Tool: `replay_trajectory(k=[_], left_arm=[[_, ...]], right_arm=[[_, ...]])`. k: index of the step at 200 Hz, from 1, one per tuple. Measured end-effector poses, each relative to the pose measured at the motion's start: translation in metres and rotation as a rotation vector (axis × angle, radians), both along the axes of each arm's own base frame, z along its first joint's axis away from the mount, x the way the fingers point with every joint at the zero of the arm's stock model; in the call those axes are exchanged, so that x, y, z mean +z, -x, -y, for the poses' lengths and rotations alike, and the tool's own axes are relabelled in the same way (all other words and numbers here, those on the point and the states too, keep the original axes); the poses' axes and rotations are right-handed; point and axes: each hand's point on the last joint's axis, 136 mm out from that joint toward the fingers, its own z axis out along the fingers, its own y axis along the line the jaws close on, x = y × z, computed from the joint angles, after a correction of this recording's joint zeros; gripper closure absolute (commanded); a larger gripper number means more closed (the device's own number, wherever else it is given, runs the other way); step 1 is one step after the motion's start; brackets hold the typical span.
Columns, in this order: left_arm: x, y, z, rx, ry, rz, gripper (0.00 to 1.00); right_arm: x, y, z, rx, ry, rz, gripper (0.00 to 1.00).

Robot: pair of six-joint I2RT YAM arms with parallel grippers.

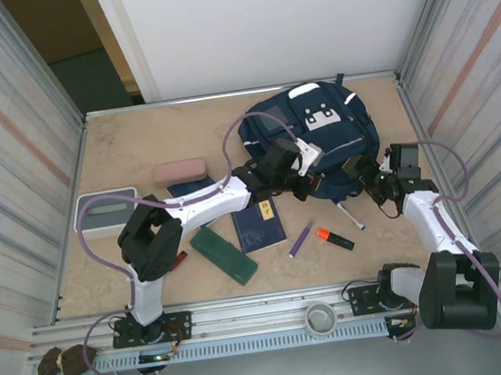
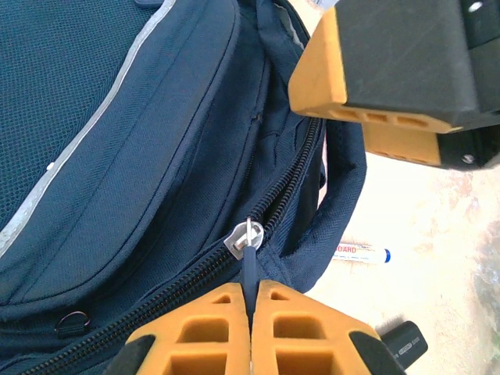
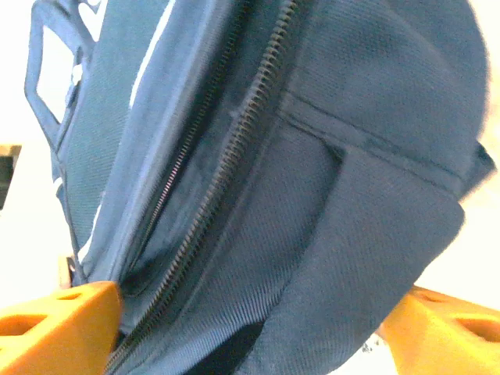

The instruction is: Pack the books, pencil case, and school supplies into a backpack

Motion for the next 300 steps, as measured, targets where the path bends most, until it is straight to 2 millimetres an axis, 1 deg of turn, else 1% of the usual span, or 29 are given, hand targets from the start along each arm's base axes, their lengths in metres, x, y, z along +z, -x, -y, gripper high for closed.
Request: replay_trajectory(k=[7, 16, 17, 32, 42, 54, 64, 78, 92, 109, 139, 172, 195, 223, 254, 262, 274, 281, 291, 293, 300], left_arm=[[0.000, 0.000, 0.000, 0.000, 0.000, 0.001, 1.00], [0.000, 0.000, 0.000, -0.002, -0.002, 0.003, 1.00], [0.000, 0.000, 0.000, -0.002, -0.002, 0.003, 1.00], [-0.003, 0.001, -0.002, -0.004, -0.008, 0.005, 1.00], [-0.006, 0.002, -0.006, -0.004, -0.014, 0.004, 1.00], [-0.011, 0.002, -0.013, 0.002, -0.027, 0.004, 1.00], [-0.017, -0.002, -0.023, 0.016, -0.042, 0.010, 1.00], [-0.022, -0.011, -0.043, 0.053, -0.058, 0.008, 1.00], [-0.026, -0.027, -0.065, 0.102, -0.068, 0.001, 1.00], [-0.032, -0.051, -0.093, 0.174, -0.078, -0.007, 1.00], [-0.040, -0.083, -0.132, 0.275, -0.092, -0.023, 1.00], [-0.042, -0.105, -0.156, 0.339, -0.089, -0.028, 1.00], [-0.053, -0.125, -0.170, 0.397, -0.118, -0.037, 1.00], [-0.069, -0.149, -0.188, 0.488, -0.174, -0.050, 0.92], [-0.069, -0.160, -0.206, 0.556, -0.176, -0.068, 0.71], [-0.066, -0.162, -0.213, 0.574, -0.172, -0.070, 0.66], [-0.058, -0.161, -0.223, 0.596, -0.153, -0.074, 0.60], [-0.052, -0.159, -0.228, 0.604, -0.138, -0.075, 0.56], [-0.037, -0.152, -0.232, 0.604, -0.105, -0.067, 0.50], [-0.034, -0.151, -0.233, 0.603, -0.097, -0.063, 0.48], [-0.022, -0.145, -0.232, 0.594, -0.067, -0.055, 0.45]], right_arm=[[-0.002, -0.004, 0.000, -0.003, -0.009, 0.004, 0.56], [-0.004, -0.008, 0.000, -0.007, -0.016, 0.006, 0.71], [-0.004, -0.009, 0.000, -0.007, -0.016, 0.006, 0.74], [-0.007, -0.012, 0.001, -0.015, -0.027, 0.004, 0.87], [-0.007, -0.013, 0.004, -0.013, -0.027, 0.009, 0.92], [-0.005, -0.015, 0.008, -0.014, -0.032, 0.013, 0.94], [-0.003, -0.017, 0.013, -0.019, -0.030, 0.017, 0.95], [0.004, -0.021, 0.019, -0.015, -0.025, 0.028, 0.95], [0.012, -0.026, 0.021, 0.004, -0.022, 0.042, 0.96], [0.021, -0.033, 0.020, 0.036, -0.024, 0.060, 0.98], [0.031, -0.040, 0.014, 0.089, -0.039, 0.079, 1.00], [0.031, -0.041, 0.006, 0.134, -0.073, 0.078, 1.00], [0.023, -0.041, -0.002, 0.160, -0.090, 0.055, 1.00], [0.015, -0.041, -0.019, 0.208, -0.096, 0.032, 1.00], [0.012, -0.045, -0.034, 0.240, -0.089, 0.036, 0.99], [0.011, -0.047, -0.036, 0.235, -0.085, 0.036, 0.99], [0.007, -0.051, -0.045, 0.238, -0.078, 0.031, 0.97], [0.005, -0.053, -0.054, 0.248, -0.075, 0.029, 0.93], [-0.001, -0.054, -0.070, 0.275, -0.079, 0.019, 0.88], [-0.001, -0.055, -0.071, 0.276, -0.079, 0.018, 0.87], [-0.006, -0.055, -0.086, 0.304, -0.084, 0.003, 0.79]])
